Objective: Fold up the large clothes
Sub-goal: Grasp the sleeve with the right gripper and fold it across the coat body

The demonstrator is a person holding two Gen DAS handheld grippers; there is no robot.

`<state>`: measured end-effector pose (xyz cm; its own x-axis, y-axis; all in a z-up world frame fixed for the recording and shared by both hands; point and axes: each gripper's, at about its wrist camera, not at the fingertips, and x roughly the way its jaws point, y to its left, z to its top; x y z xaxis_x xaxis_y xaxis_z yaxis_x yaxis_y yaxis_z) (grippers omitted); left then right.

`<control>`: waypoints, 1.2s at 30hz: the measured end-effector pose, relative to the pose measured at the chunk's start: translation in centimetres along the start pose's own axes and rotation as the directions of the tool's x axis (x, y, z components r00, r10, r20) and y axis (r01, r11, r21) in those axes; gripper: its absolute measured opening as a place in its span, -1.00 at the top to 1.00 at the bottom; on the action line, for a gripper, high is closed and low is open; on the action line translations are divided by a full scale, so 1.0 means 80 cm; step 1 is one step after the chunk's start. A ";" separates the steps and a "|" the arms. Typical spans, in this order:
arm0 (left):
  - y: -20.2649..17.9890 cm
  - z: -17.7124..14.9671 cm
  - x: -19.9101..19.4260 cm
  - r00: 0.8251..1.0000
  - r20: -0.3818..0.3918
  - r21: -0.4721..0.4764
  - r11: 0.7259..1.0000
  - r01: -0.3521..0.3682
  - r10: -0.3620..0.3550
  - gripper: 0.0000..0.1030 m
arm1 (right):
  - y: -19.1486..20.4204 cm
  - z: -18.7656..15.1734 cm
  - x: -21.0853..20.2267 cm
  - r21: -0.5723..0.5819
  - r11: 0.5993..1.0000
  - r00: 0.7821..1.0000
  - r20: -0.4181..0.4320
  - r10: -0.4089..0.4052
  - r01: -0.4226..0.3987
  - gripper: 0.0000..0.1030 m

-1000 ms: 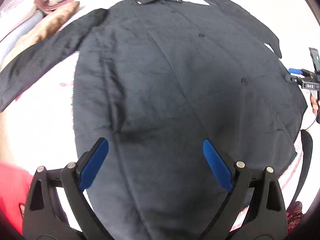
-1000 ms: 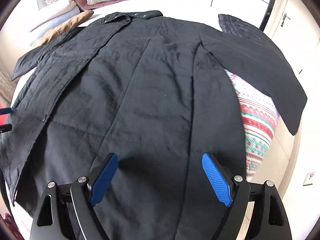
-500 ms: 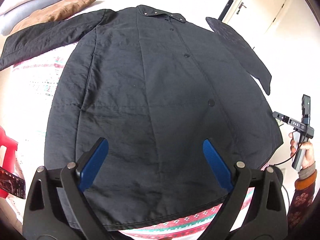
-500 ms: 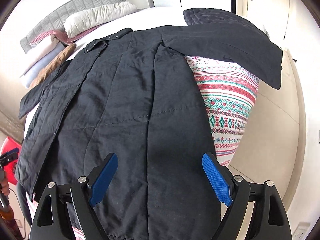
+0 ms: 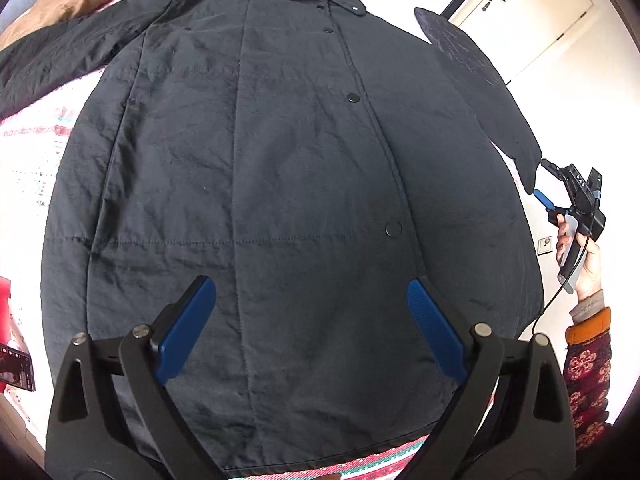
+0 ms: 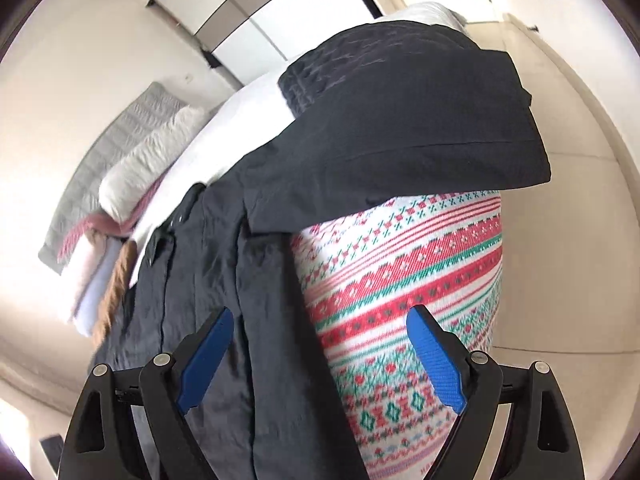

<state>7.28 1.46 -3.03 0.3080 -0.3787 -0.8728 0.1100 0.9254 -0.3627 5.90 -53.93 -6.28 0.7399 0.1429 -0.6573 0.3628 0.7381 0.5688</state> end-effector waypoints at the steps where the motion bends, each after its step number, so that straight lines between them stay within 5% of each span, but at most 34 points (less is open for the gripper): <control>1: 0.002 0.008 0.000 1.000 -0.002 -0.009 1.000 0.008 -0.008 -0.88 | -0.007 0.010 0.008 0.039 0.999 1.000 0.006 0.007 -0.007 -0.74; 8: -0.014 0.067 -0.013 0.996 0.065 0.062 0.996 -0.064 0.060 -0.88 | -0.060 0.052 0.068 0.299 0.954 0.999 0.006 -0.037 0.033 -0.74; 15: -0.009 0.092 0.014 0.991 0.079 0.128 0.984 -0.121 0.112 -0.88 | -0.102 0.081 0.082 0.502 0.864 0.978 0.198 -0.060 -0.049 -0.73; 17: -0.004 0.102 0.025 0.993 0.056 0.118 0.986 -0.114 0.108 -0.88 | -0.113 0.084 0.085 0.557 0.828 0.971 0.230 -0.072 -0.070 -0.55; 20: 0.004 0.106 0.033 0.995 0.035 0.110 0.989 -0.101 0.098 -0.88 | -0.117 0.086 0.084 0.576 0.814 0.968 0.238 -0.085 -0.071 0.02; 22: 0.008 0.112 0.035 0.994 0.034 0.116 0.988 -0.106 0.103 -0.88 | -0.106 0.091 0.075 0.547 0.836 0.963 0.246 -0.107 -0.047 0.58; 24: 0.008 0.121 0.034 0.993 0.037 0.126 0.985 -0.116 0.112 -0.88 | -0.082 0.100 0.057 0.478 0.878 0.950 0.268 -0.161 0.014 0.75; 30: -0.001 0.169 0.024 0.988 0.109 0.150 0.981 -0.122 0.106 -0.88 | 0.043 0.127 0.007 0.194 0.964 0.898 0.367 -0.244 0.182 0.81; 36: -0.002 0.228 0.032 0.985 0.163 0.129 0.989 -0.074 0.053 -0.88 | 0.209 0.126 -0.010 -0.153 0.958 0.875 0.460 -0.148 0.243 0.82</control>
<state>25.26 0.63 0.70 0.4637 -0.3217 -0.8255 0.2082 0.9452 -0.2514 17.12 -48.35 8.79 0.8546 -0.2880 -0.4321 0.4407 0.8424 0.3102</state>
